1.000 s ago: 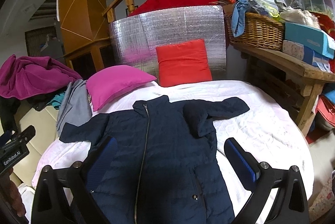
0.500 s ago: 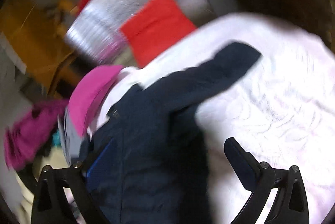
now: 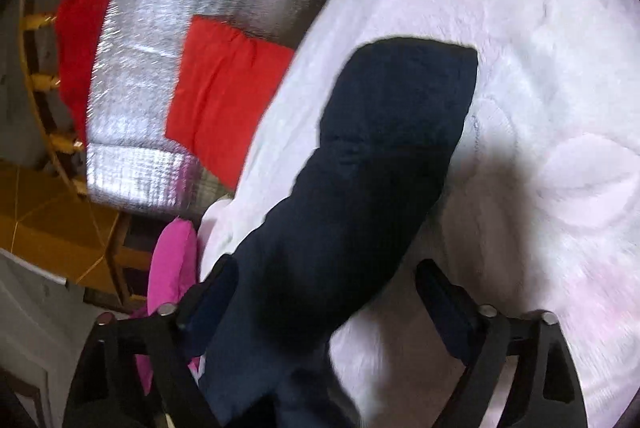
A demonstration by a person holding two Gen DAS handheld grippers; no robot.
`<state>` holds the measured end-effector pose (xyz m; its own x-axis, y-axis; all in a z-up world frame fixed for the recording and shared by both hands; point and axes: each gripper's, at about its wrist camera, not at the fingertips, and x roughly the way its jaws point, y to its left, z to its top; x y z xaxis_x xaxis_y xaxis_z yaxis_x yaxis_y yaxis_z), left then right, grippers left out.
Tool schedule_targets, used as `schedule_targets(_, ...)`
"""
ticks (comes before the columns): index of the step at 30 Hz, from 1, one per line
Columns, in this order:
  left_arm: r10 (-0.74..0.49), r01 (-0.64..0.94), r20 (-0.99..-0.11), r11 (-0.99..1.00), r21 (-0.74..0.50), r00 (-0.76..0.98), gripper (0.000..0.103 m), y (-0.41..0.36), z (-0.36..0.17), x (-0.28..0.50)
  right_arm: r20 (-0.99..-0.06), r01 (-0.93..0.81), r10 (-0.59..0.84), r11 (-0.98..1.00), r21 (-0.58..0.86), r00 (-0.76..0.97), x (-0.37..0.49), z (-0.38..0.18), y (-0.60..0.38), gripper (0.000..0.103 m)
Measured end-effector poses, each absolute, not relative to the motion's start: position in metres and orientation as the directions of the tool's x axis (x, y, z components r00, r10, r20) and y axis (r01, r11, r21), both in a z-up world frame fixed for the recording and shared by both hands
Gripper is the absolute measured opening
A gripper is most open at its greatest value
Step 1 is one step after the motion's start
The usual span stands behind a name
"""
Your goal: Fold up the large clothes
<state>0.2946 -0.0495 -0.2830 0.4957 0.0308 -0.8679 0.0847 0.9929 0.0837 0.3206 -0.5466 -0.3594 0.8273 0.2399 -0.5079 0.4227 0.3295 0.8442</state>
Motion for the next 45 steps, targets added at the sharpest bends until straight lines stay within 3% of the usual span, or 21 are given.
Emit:
schedule_targets(1, 0.023, 0.083, -0.871, 0.994, 0.073, 0.491, 0.103, -0.048, -0.283, 0.294, -0.496, 0.413, 0.227, 0.329, 0.849, 0.838, 0.327, -0.358, -0.547, 0.072)
schedule_targets(5, 0.017, 0.082, -0.864, 0.994, 0.067, 0.503, 0.103, -0.047, -0.284, 0.289, -0.492, 0.403, 0.220, 0.349, 0.846, 0.842, 0.347, -0.354, -0.545, 0.038)
schedule_targets(8, 0.021, 0.086, -0.874, 0.994, 0.072, 0.486, 0.103, -0.048, -0.284, 0.288, -0.466, 0.359, 0.191, 0.416, 0.836, 0.864, 0.343, -0.330, -0.530, 0.029)
schedule_targets(12, 0.004, 0.122, -0.916, 0.991, 0.057, 0.401, 0.103, -0.047, -0.279, 0.300, -0.431, 0.266, 0.179, 0.567, 0.780, 0.885, 0.323, -0.283, -0.488, 0.029)
schedule_targets(18, 0.047, 0.010, -0.799, 0.998, 0.066, 0.599, 0.103, -0.021, -0.233, 0.286, -0.378, 0.053, 0.323, 0.695, 0.717, 0.868, 0.312, -0.229, -0.387, 0.029)
schedule_targets(22, 0.117, -0.080, -0.764, 0.993, 0.086, 0.634, 0.103, 0.002, -0.223, 0.286, -0.372, -0.033, 0.463, 0.661, 0.750, 0.804, 0.320, -0.237, -0.317, 0.028)
schedule_targets(27, 0.170, -0.156, -0.723, 0.984, 0.086, 0.670, 0.103, 0.019, -0.215, 0.292, -0.421, -0.008, 0.582, 0.592, 0.806, 0.696, 0.325, -0.285, -0.257, 0.031)
schedule_targets(28, 0.175, -0.164, -0.717, 0.983, 0.086, 0.675, 0.103, 0.024, -0.214, 0.289, -0.440, 0.013, 0.608, 0.578, 0.816, 0.661, 0.326, -0.295, -0.248, 0.041)
schedule_targets(29, 0.179, -0.171, -0.711, 0.982, 0.084, 0.681, 0.103, 0.028, -0.212, 0.289, -0.470, 0.056, 0.628, 0.562, 0.825, 0.620, 0.327, -0.308, -0.242, 0.070)
schedule_targets(30, 0.178, -0.174, -0.705, 0.982, 0.078, 0.686, 0.103, 0.031, -0.210, 0.289, -0.490, 0.096, 0.638, 0.549, 0.830, 0.593, 0.327, -0.319, -0.240, 0.087)
schedule_targets(36, 0.107, -0.121, -0.694, 0.992, 0.029, 0.712, 0.103, 0.022, -0.202, 0.285, -0.494, 0.068, 0.660, 0.560, 0.826, 0.566, 0.286, -0.314, -0.269, 0.086)
schedule_targets(41, -0.012, 0.009, -0.667, 1.000, -0.008, 0.745, 0.103, -0.016, -0.199, 0.279, -0.425, 0.043, 0.555, 0.572, 0.819, 0.715, 0.247, -0.284, -0.328, 0.086)
schedule_targets(43, -0.064, 0.075, -0.663, 0.997, -0.012, 0.746, 0.103, -0.038, -0.200, 0.277, -0.408, 0.089, 0.487, 0.552, 0.829, 0.772, 0.241, -0.286, -0.358, 0.078)
schedule_targets(44, -0.084, 0.103, -0.665, 0.995, -0.011, 0.742, 0.103, -0.048, -0.201, 0.275, -0.386, 0.101, 0.480, 0.517, 0.850, 0.788, 0.240, -0.290, -0.370, 0.061)
schedule_targets(45, -0.103, 0.131, -0.667, 0.991, -0.009, 0.738, 0.103, -0.058, -0.203, 0.274, -0.375, 0.121, 0.472, 0.484, 0.867, 0.798, 0.242, -0.294, -0.380, 0.053)
